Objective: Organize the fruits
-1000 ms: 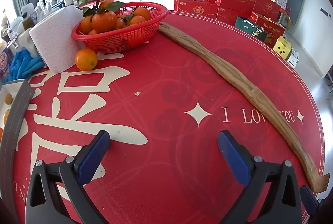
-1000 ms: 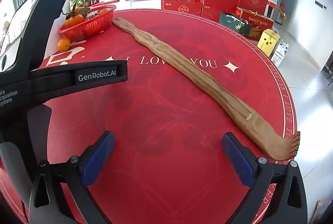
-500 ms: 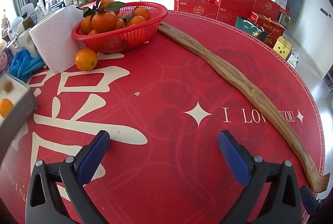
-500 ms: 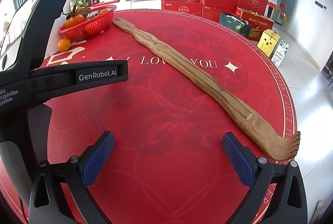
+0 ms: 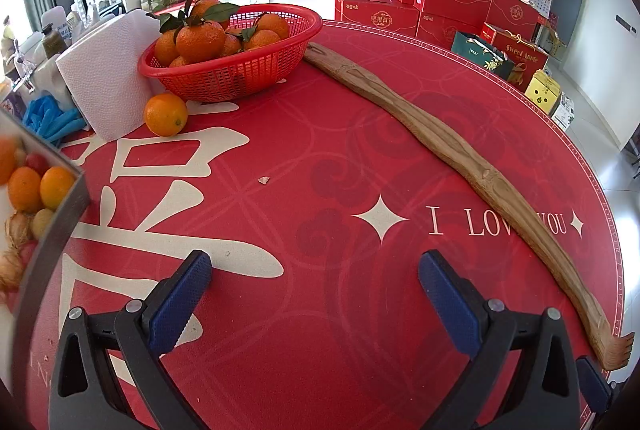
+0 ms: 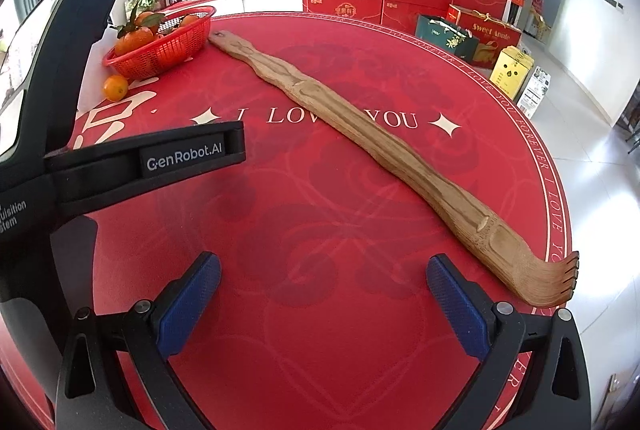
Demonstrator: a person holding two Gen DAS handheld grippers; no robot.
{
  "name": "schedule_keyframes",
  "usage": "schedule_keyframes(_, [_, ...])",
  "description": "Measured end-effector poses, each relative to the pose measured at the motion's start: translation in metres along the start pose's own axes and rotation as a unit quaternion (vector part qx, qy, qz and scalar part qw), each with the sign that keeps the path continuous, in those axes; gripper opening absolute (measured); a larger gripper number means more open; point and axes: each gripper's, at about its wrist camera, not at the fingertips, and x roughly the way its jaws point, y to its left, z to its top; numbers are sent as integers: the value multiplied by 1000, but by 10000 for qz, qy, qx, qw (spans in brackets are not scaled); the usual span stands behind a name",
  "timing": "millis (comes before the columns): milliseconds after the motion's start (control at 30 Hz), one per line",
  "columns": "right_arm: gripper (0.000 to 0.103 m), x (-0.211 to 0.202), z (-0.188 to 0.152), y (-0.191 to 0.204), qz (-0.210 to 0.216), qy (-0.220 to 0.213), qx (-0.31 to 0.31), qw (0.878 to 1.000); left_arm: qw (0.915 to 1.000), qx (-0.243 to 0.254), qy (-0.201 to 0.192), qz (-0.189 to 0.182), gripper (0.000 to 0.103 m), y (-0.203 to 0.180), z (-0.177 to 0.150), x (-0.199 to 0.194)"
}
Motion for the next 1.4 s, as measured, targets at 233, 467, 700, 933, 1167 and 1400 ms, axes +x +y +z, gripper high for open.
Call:
schedule_keyframes(233, [103, 4, 5, 9, -14, 0, 18, 10000, 10000, 0, 0, 0, 103, 0, 0, 0])
schedule_keyframes(467, [103, 5, 5, 10, -5, -9, 11, 10000, 10000, 0, 2, 1, 103, 0, 0, 0])
schedule_keyframes(700, [103, 5, 5, 10, -5, -7, 11, 10000, 10000, 0, 1, 0, 103, 0, 0, 0])
schedule_keyframes(933, [103, 5, 5, 10, -7, -7, 9, 10000, 10000, 0, 1, 1, 103, 0, 0, 0])
schedule_keyframes(1167, [103, 5, 5, 10, -5, -7, 8, 10000, 10000, 0, 1, 1, 103, 0, 0, 0])
schedule_keyframes(1400, [103, 4, 5, 10, -6, -8, 7, 10000, 10000, 1, 0, 1, 103, 0, 0, 0])
